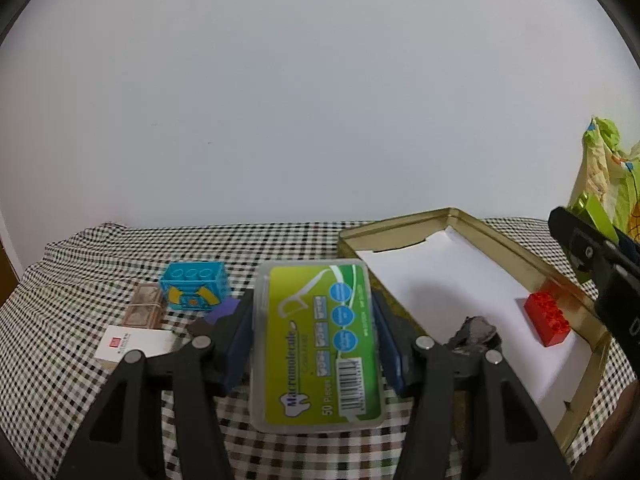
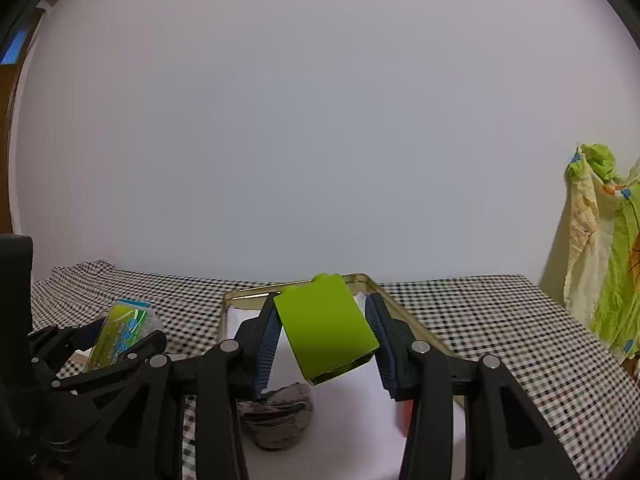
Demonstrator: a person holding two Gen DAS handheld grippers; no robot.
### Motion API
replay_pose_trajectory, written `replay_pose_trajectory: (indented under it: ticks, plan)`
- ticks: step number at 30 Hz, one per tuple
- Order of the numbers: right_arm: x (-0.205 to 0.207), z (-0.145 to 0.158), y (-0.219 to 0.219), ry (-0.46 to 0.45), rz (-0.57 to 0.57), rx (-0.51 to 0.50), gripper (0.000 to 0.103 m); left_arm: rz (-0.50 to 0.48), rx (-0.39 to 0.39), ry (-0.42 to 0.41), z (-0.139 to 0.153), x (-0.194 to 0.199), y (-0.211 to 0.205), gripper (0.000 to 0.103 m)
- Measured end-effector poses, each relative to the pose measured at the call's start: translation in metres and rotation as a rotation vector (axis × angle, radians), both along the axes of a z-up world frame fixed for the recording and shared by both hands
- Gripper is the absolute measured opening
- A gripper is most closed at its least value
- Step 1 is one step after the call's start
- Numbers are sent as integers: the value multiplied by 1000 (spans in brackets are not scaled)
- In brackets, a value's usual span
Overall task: Organize rigid objects
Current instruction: 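Carry both items to the tray and set the lime block on the red brick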
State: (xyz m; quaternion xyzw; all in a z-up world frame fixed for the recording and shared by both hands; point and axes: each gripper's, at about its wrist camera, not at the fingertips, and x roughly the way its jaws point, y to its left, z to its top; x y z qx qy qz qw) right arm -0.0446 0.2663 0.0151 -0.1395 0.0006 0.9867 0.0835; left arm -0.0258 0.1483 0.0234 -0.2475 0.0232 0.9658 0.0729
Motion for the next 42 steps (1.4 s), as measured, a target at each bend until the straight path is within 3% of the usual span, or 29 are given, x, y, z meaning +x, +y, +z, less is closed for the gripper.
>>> replay_pose_trajectory:
  ticks: [4, 13, 20, 26, 42]
  plan:
    - [1, 1, 12, 6, -39, 17, 46, -15, -1, 5, 2, 3, 6, 55]
    - [-1, -1, 57, -30, -121, -44, 45, -76, -4, 6, 2, 4, 34, 55]
    - [5, -3, 74, -49, -151, -6, 45, -164, -6, -22, 0, 7, 68, 55]
    - [1, -8, 91, -90, -156, -45, 46, -249, -23, -40, -4, 18, 96, 55]
    - [-14, -24, 70, -205, -88, -1, 46, -339, -74, -97, -14, 18, 118, 54]
